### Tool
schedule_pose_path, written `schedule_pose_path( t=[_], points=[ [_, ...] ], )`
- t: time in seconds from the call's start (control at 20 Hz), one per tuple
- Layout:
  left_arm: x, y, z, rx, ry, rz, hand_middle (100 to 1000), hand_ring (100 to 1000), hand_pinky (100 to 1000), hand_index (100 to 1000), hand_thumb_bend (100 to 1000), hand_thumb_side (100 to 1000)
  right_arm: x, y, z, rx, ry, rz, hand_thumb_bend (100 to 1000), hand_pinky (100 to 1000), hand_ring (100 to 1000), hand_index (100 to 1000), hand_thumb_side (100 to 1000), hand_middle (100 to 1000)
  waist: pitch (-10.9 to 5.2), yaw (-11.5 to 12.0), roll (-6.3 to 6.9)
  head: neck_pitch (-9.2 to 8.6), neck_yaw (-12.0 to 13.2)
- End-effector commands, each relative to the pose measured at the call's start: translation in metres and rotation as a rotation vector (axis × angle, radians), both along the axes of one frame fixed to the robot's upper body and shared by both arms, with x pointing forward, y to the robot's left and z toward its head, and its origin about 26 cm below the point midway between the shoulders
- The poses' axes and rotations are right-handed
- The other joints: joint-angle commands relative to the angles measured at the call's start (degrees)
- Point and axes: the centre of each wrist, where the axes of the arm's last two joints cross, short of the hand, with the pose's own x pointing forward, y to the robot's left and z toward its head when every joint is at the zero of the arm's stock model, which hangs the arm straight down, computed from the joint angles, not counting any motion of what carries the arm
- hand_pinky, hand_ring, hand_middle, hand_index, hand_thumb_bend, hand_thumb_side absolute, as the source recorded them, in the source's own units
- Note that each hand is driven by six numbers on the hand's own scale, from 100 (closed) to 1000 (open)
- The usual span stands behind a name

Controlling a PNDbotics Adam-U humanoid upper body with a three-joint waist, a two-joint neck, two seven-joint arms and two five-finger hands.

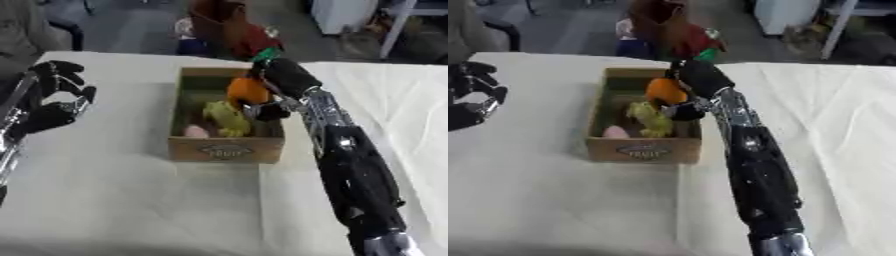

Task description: Pick up objects on the table and place them in the box.

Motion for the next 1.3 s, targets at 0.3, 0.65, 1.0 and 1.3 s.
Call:
schedule_pose_path(
  t=[0.3, 0.65, 1.0, 1.3],
  points=[
    [-0.002, 0.004, 0.011, -0.005, -0.042, 0.011, 544, 538, 754, 737, 301, 153, 0.006, -0.023, 0.023, 0.106, -0.063, -0.048, 417, 817, 899, 973, 421, 961, -0.7, -0.26, 0.28, 0.26, 0.13],
    [-0.004, 0.006, 0.01, -0.009, -0.042, 0.02, 543, 537, 752, 730, 303, 153, 0.011, -0.052, 0.04, 0.214, -0.12, -0.117, 400, 759, 850, 946, 330, 895, -0.75, -0.53, 0.14, 0.26, 0.15],
    [-0.007, 0.009, 0.006, -0.011, -0.031, 0.038, 540, 527, 753, 718, 301, 159, 0.017, -0.095, 0.045, 0.266, -0.117, -0.232, 235, 724, 807, 932, 309, 869, -0.81, -0.45, -0.46, 0.26, 0.34],
    [-0.012, 0.014, 0.002, -0.024, -0.032, 0.069, 533, 531, 755, 716, 300, 153, 0.018, -0.136, 0.027, 0.288, -0.046, -0.335, 100, 678, 746, 923, 258, 827, -0.84, -0.41, -0.84, 0.26, 0.62]
  ],
)
